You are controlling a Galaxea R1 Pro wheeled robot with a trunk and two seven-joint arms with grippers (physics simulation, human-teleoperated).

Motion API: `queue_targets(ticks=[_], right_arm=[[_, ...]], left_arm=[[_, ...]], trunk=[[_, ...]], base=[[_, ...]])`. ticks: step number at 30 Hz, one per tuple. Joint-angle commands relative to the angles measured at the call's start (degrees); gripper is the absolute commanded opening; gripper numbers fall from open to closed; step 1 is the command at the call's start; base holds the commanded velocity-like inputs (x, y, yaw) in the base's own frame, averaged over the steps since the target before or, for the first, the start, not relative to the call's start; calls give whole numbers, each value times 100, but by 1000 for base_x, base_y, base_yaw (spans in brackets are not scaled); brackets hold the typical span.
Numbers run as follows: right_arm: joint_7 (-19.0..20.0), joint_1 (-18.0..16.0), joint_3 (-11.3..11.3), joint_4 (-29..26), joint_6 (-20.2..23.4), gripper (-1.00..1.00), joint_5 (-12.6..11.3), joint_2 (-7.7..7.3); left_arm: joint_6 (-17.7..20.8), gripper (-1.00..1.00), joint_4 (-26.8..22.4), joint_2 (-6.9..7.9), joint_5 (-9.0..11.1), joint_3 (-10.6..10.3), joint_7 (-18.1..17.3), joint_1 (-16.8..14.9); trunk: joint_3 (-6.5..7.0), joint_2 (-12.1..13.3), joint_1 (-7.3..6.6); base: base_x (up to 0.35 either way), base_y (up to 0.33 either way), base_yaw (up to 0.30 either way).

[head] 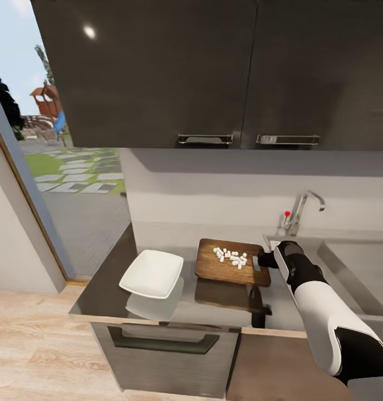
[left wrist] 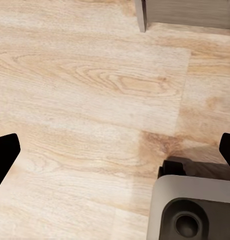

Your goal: In the kitchen, take the Vidalia onion out of the sink, dice it on the chopping board with the paring knife, put the diced onion into the bowl on the countertop, then place both the paring knife and the chopping board into the sink.

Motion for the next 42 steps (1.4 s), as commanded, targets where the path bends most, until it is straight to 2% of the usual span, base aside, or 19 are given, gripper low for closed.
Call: queue_targets(ticks=[1,12,23,35,42], right_arm=[[29,-5,-19,-5,25,-100,51,4],[11,-5,-12,-5,36,-100,75,-6],[-611,-5,5,-13,109,-100,70,-7],[-640,-5,35,-77,380,-100,51,9],[-640,-5,51,-102,420,-100,43,46]], left_arm=[[-31,100,19,-5,40,-48,0,-9],[-31,100,19,-6,40,-50,0,-9],[-31,100,19,-7,40,-51,0,-9],[-34,100,19,-7,40,-52,0,-9],[-32,100,19,-7,40,-52,0,-9]], trunk=[[-2,-9,3],[70,-9,3],[71,-9,3],[71,-9,3],[71,-9,3]], base=[[0,6,0],[0,21,0],[0,0,0],[0,2,0],[0,154,0]])
